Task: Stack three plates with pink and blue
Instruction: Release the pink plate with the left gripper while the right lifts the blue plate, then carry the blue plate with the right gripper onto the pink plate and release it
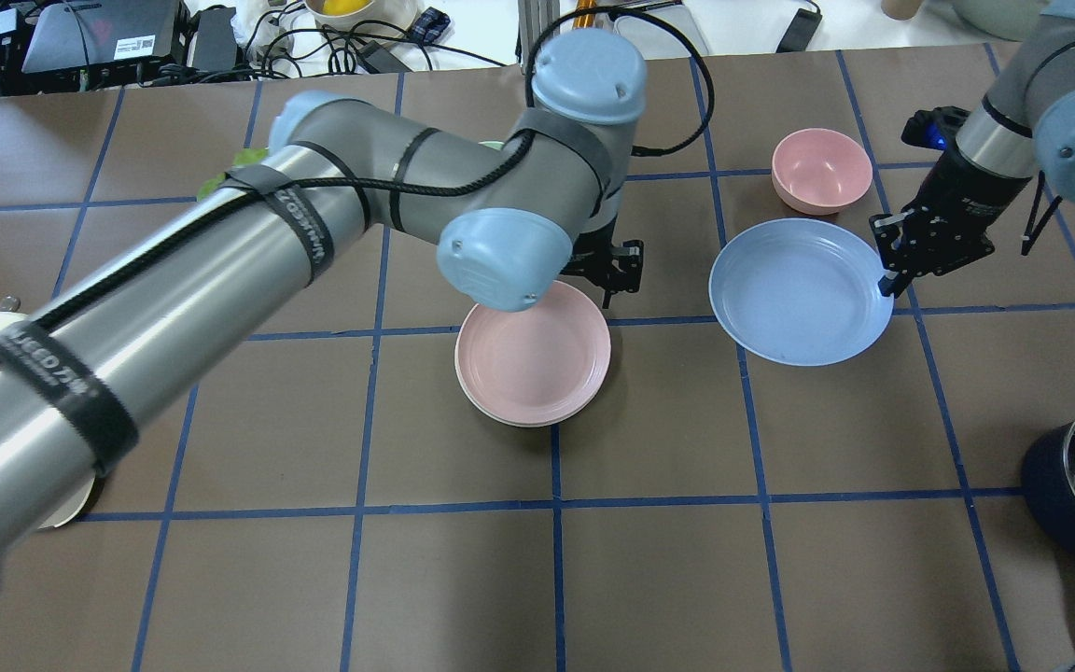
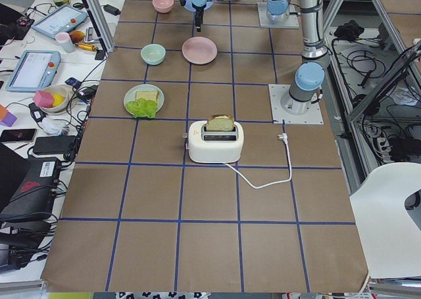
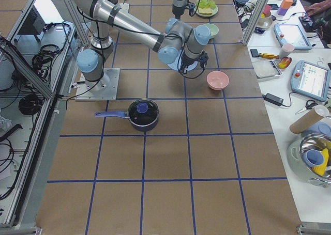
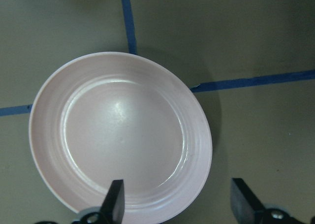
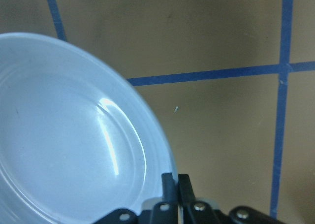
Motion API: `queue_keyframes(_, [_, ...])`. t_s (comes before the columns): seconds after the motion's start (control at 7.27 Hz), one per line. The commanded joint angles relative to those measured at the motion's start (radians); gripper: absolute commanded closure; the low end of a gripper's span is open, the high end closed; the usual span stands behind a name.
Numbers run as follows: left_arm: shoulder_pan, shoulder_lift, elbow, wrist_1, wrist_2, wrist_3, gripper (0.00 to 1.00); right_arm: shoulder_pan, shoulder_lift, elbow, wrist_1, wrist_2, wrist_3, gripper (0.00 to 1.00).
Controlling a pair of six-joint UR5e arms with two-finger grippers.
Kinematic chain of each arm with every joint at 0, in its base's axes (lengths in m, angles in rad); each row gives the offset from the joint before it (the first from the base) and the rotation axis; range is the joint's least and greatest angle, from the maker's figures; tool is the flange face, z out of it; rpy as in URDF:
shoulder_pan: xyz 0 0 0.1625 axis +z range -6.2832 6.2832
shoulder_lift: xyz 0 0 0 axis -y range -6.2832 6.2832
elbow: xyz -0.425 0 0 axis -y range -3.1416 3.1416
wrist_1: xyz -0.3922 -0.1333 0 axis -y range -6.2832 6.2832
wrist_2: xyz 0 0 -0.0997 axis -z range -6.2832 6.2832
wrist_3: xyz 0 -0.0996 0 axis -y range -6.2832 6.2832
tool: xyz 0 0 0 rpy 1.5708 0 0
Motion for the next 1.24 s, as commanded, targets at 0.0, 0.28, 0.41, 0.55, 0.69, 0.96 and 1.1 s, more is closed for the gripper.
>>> queue_keyframes(0.0, [0.142, 0.129, 0.008, -0.083, -0.035, 0.076, 0.00, 0.145, -0.016, 0.007, -0.030, -0.033, 0.238, 1.00])
queue_keyframes(0.28, [0.242, 0.231, -0.025, -0.130, -0.064, 0.132, 0.00, 0.338, 0.004, 0.008, -0.154, -0.045, 0.481, 1.00])
queue_keyframes(0.41, [0.295, 0.272, -0.062, -0.133, -0.063, 0.156, 0.00, 0.404, 0.033, 0.004, -0.226, -0.041, 0.549, 1.00])
queue_keyframes(0.55, [0.335, 0.304, -0.117, -0.127, -0.060, 0.278, 0.00, 0.472, 0.044, -0.002, -0.276, -0.034, 0.627, 1.00])
queue_keyframes(0.69, [0.340, 0.330, -0.140, -0.120, -0.060, 0.276, 0.00, 0.507, 0.050, 0.012, -0.306, -0.029, 0.630, 1.00])
queue_keyframes(0.96, [0.351, 0.331, -0.148, -0.118, -0.060, 0.276, 0.00, 0.537, 0.052, 0.030, -0.313, -0.029, 0.683, 1.00])
queue_keyframes(1.1, [0.354, 0.335, -0.151, -0.115, -0.061, 0.275, 0.00, 0.549, 0.056, 0.056, -0.316, -0.009, 0.693, 1.00])
